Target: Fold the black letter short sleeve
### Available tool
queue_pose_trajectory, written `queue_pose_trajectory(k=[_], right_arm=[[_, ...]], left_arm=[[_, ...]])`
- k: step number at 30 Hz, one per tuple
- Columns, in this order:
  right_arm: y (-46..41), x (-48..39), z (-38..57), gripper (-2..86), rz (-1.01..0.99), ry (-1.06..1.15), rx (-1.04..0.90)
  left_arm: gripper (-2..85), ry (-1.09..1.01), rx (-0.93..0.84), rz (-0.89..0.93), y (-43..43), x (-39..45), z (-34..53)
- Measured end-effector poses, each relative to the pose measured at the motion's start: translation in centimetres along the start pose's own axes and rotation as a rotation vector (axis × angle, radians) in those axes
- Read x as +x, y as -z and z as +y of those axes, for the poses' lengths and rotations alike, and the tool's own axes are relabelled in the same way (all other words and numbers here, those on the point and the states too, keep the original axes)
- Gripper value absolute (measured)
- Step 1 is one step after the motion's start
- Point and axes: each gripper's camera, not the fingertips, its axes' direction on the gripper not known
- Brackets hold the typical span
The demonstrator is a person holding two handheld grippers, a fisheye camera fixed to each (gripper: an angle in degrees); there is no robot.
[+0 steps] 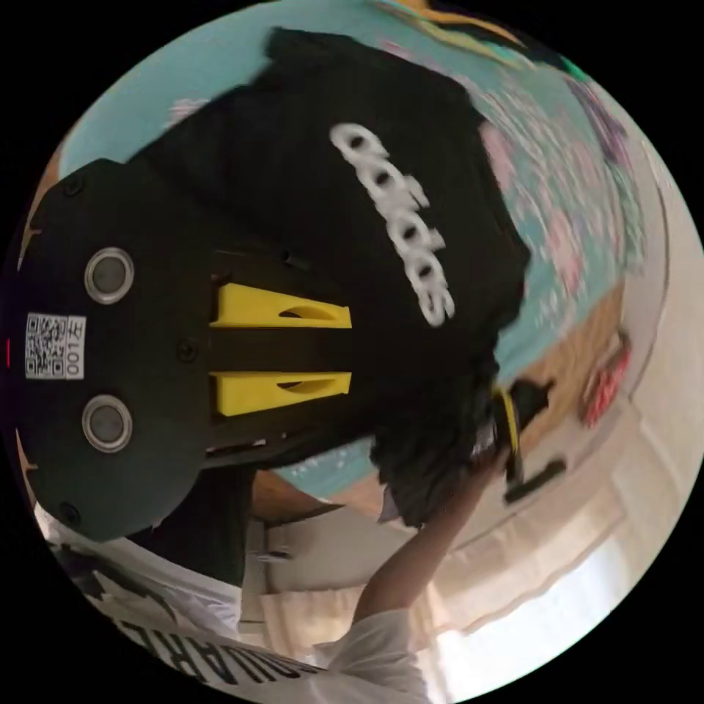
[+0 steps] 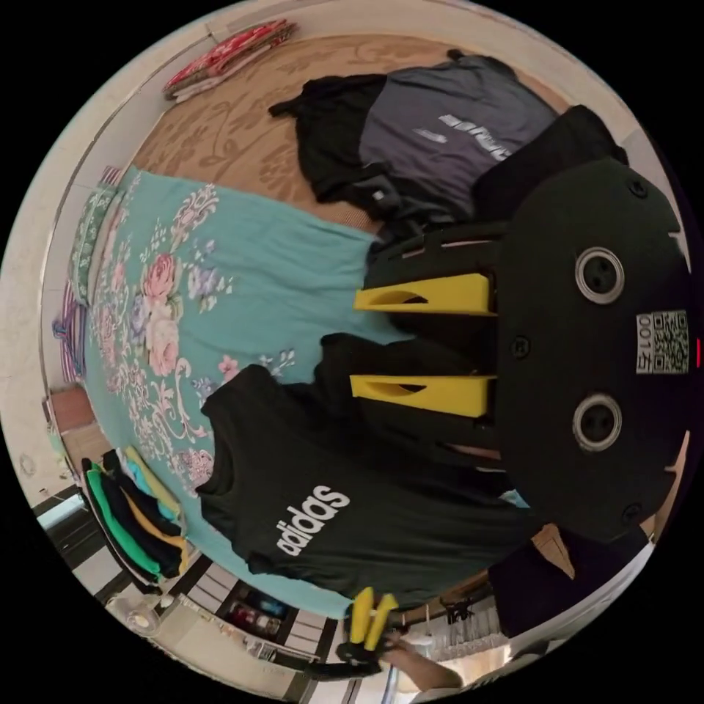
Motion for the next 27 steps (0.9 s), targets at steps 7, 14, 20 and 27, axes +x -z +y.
queue_pose_trajectory(k=[7,14,20,27], right_arm=[[-4.7,3.5,0.3,2.5,-0.179,0.128,-0.151],[-0.8,11.4,5.6,0.9,-0.424,-0.024,0.109],[-1.7,14.4,7.1,4.8,-0.462,-0.010,0.073],[0.9,11.7,7.1,7.4,-0.512,0.125,0.136]], left_arm=[[8.5,-0.294,0.028,-0.089,-7.5,10.7,-9.4],[5.9,-0.212,-0.019,-0.289,-12.7,12.6,-12.4],[-0.7,-0.068,0.029,-0.248,-11.8,11.1,-10.9],[-1.1,0.208,0.399,0.097,-4.2,5.8,-3.3]])
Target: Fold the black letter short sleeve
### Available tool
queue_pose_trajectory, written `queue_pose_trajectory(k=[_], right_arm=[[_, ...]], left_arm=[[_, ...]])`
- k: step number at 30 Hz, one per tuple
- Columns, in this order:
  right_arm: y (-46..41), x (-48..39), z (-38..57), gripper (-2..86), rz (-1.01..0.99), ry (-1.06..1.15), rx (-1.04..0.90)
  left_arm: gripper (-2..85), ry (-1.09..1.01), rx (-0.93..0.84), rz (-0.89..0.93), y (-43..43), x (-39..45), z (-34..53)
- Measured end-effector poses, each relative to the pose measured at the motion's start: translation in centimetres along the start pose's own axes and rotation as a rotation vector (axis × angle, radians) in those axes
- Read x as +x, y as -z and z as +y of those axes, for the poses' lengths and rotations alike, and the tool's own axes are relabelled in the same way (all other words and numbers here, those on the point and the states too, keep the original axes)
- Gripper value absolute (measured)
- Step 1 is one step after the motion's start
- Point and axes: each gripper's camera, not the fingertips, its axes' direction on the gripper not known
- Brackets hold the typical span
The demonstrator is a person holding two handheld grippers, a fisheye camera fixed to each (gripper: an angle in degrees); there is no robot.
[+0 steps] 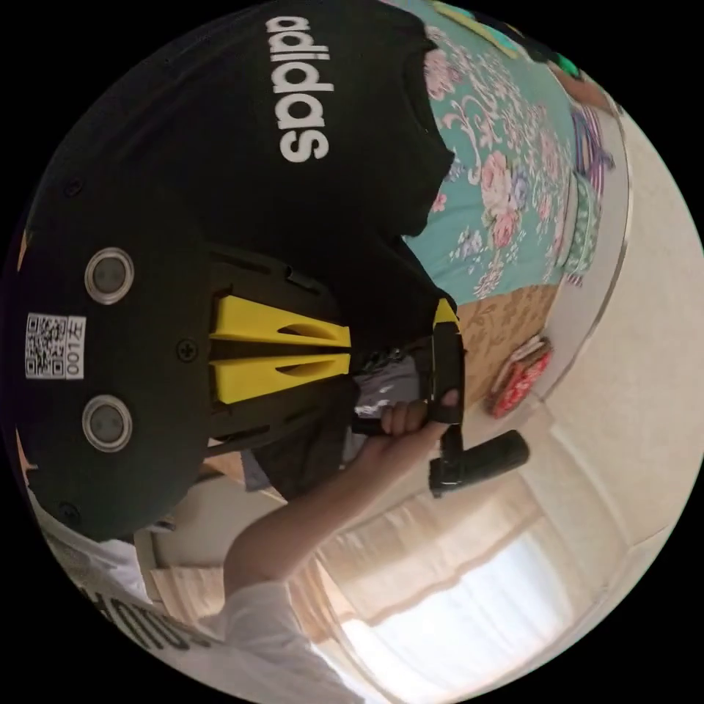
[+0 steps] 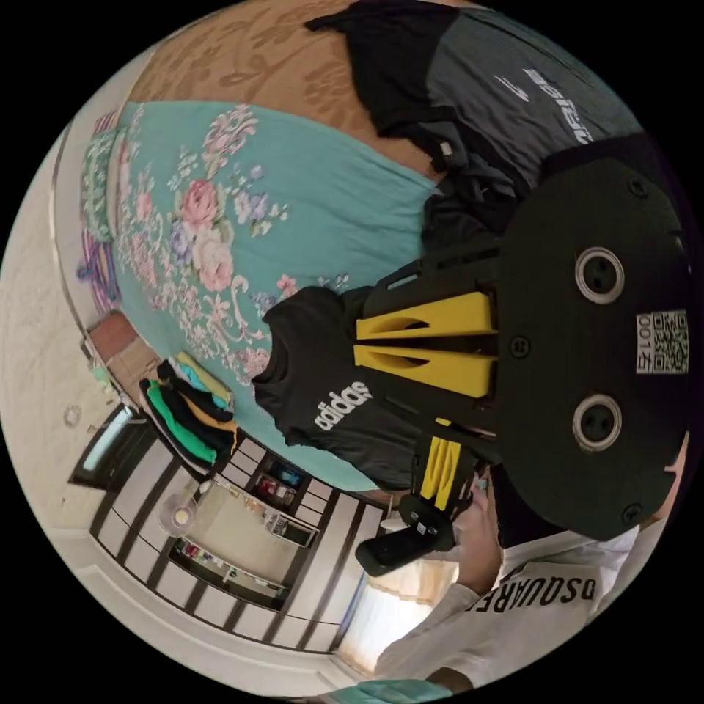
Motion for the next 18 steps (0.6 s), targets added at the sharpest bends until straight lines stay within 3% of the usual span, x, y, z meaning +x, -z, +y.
queue_pose_trajectory(k=[3,7,9,12,15,18], right_arm=[[-2.2,-4.8,-1.8,8.1,-0.099,0.168,-0.005],[-9.4,-10.0,-3.0,8.5,-0.263,0.369,-0.208],[-12.0,-11.3,-2.1,8.6,-0.206,0.378,-0.273],[-10.4,-11.7,0.1,8.6,-0.062,0.310,-0.197],[-9.2,-12.1,3.7,8.5,0.136,0.203,-0.153],[-11.4,-14.3,7.2,8.4,0.107,0.123,-0.150]], left_arm=[[-1.1,0.132,0.116,0.062,4.6,-3.2,2.9],[-1.0,0.302,0.062,0.038,7.5,-7.7,7.8],[-0.6,0.435,0.004,0.073,8.9,-10.9,11.4],[0.8,0.508,-0.033,0.063,10.7,-13.0,14.0],[3.4,0.474,-0.050,0.038,11.2,-14.0,12.9],[6.0,0.385,-0.047,-0.011,10.4,-14.8,8.9]])
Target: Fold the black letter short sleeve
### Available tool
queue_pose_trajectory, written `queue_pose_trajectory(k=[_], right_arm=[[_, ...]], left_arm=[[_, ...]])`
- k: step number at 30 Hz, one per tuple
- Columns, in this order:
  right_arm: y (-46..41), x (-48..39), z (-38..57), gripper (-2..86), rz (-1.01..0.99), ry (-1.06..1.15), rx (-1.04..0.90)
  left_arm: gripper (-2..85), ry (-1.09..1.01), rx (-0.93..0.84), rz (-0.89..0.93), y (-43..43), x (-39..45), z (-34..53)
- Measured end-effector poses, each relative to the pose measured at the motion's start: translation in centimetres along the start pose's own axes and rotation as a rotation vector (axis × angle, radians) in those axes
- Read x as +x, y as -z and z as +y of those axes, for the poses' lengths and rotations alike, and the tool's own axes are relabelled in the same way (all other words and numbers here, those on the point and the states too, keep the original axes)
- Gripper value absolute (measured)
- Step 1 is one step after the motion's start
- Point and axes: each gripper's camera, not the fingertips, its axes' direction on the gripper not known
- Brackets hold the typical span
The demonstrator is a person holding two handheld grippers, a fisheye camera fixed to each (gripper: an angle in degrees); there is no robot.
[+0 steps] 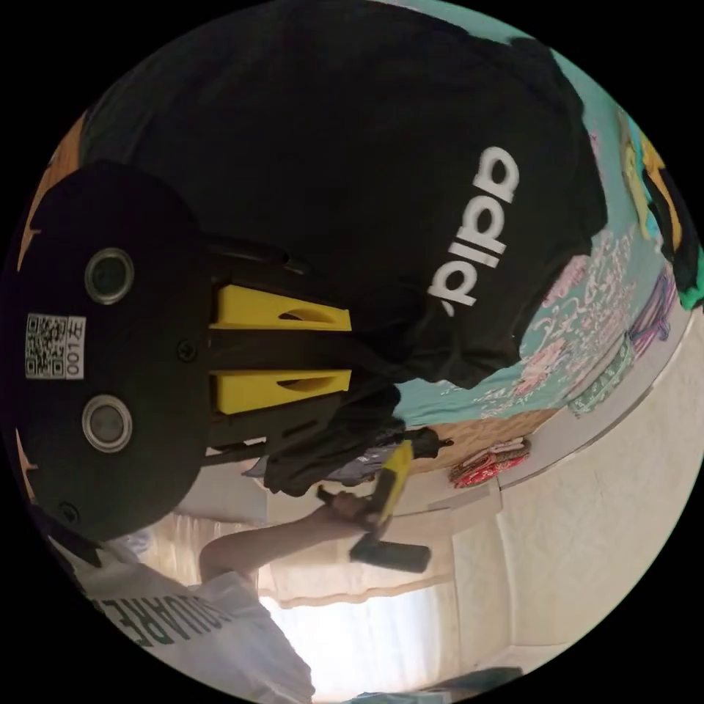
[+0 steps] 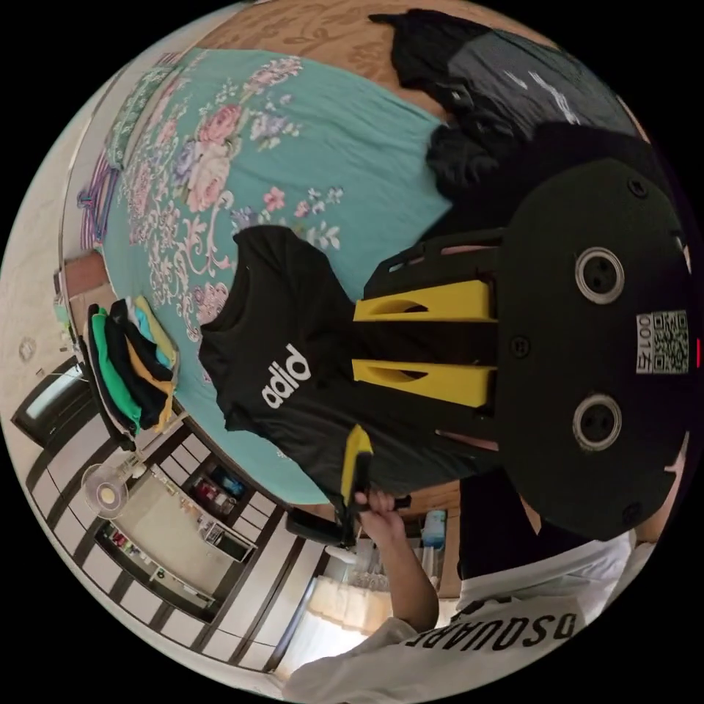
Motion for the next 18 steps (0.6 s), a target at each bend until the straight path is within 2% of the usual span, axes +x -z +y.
queue_pose_trajectory(k=[5,9,13,16,18], right_arm=[[-7.1,-7.9,2.2,9.6,0.134,-0.032,-0.047],[-11.6,-11.9,2.2,7.8,0.203,-0.126,0.040],[-14.9,-14.3,1.5,3.8,0.262,-0.156,-0.012],[-16.4,-16.9,2.0,1.8,0.336,-0.178,-0.047],[-16.4,-19.3,3.2,2.0,0.368,-0.175,0.007]], left_arm=[[8.3,-0.106,-0.014,-0.137,-2.3,1.7,-7.6],[0.8,-0.191,-0.183,-0.204,-5.3,3.1,-10.6],[0.3,-0.263,-0.206,-0.191,-4.2,4.4,-10.4],[6.3,-0.335,-0.238,-0.185,-2.8,5.1,-10.2],[14.6,-0.446,-0.327,-0.289,-3.3,6.2,-10.3]])
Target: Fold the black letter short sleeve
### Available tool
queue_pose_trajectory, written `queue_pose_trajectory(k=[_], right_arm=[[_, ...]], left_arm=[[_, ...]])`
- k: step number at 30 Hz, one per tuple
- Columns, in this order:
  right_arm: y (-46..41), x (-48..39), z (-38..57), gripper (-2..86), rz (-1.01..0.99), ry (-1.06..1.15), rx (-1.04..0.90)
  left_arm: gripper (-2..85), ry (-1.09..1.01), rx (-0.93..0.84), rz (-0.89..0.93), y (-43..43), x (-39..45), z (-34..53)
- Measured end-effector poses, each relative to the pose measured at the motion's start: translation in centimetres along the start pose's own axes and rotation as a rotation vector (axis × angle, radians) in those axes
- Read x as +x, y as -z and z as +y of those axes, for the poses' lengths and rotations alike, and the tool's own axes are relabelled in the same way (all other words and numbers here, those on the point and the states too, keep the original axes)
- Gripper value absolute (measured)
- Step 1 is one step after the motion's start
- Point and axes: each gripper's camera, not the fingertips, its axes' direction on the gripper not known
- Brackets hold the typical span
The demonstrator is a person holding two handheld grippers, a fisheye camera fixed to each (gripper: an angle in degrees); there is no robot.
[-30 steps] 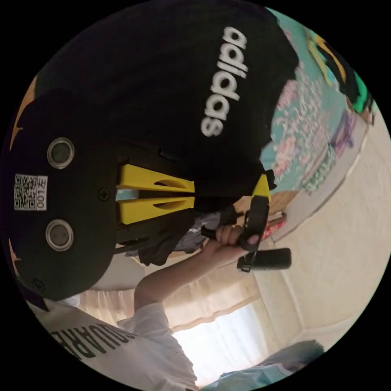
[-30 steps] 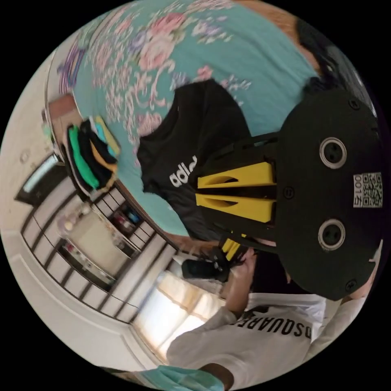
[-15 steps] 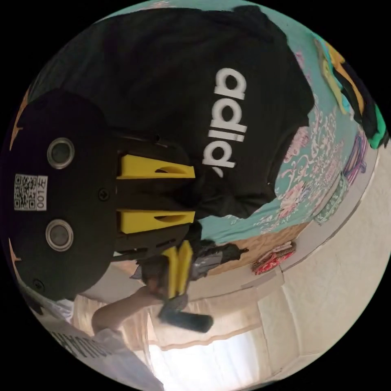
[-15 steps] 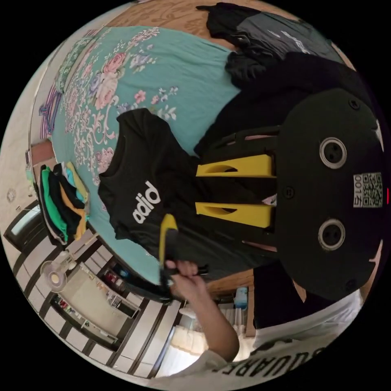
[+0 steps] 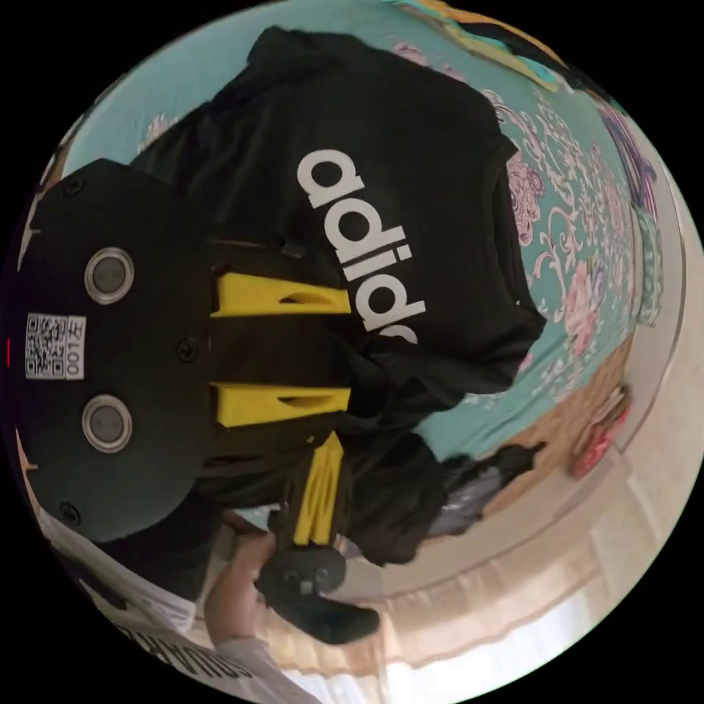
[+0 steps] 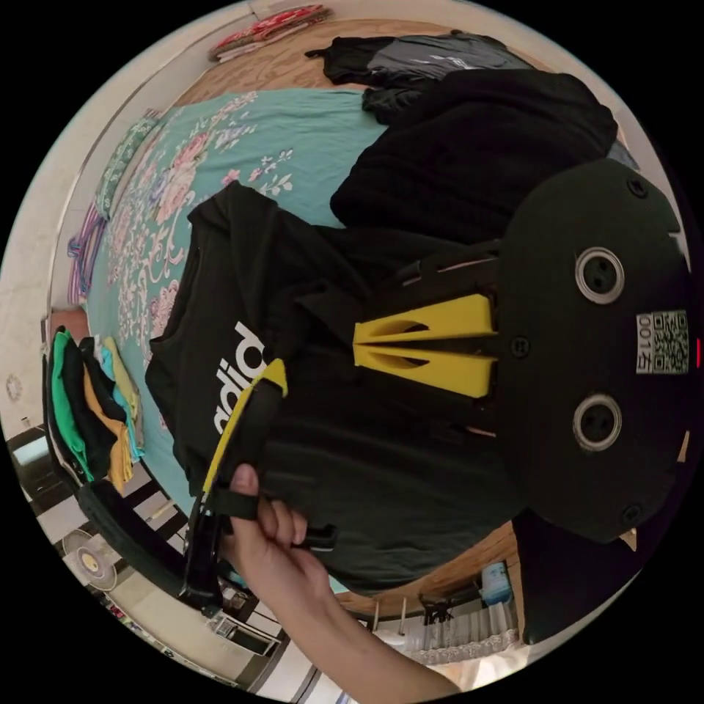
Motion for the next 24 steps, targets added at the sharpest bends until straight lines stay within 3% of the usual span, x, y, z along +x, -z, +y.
queue_pose_trajectory(k=[4,7,8,10,12,17,20,24], right_arm=[[-0.3,-1.6,1.7,4.1,-0.030,-0.091,0.010],[-1.6,-2.5,1.9,6.3,-0.065,-0.196,-0.004],[-2.2,-3.0,1.6,5.7,-0.070,-0.233,-0.012],[-3.0,-4.3,1.5,4.2,-0.022,-0.241,-0.025],[-2.7,-5.9,1.8,2.5,0.050,-0.236,-0.023],[0.8,-8.9,4.6,1.0,0.027,-0.220,0.158],[1.3,-11.8,6.1,0.5,0.091,-0.155,0.153],[-0.8,-15.1,7.2,0.2,0.049,-0.079,0.082]], left_arm=[[15.3,-0.264,-0.129,-0.228,-1.4,3.1,-1.9],[7.9,-0.472,-0.129,-0.353,-2.4,5.4,-3.6],[1.2,-0.534,-0.121,-0.370,-2.7,6.1,-4.2],[-0.1,-0.600,-0.116,-0.398,-2.6,6.8,-5.0],[-0.6,-0.594,-0.100,-0.427,-1.1,6.9,-6.0],[-0.9,-0.472,0.008,-0.272,3.6,4.6,-6.9],[-0.9,-0.361,-0.018,-0.278,4.0,1.4,-6.8],[-0.9,-0.186,-0.032,-0.091,3.3,-2.7,-6.0]])
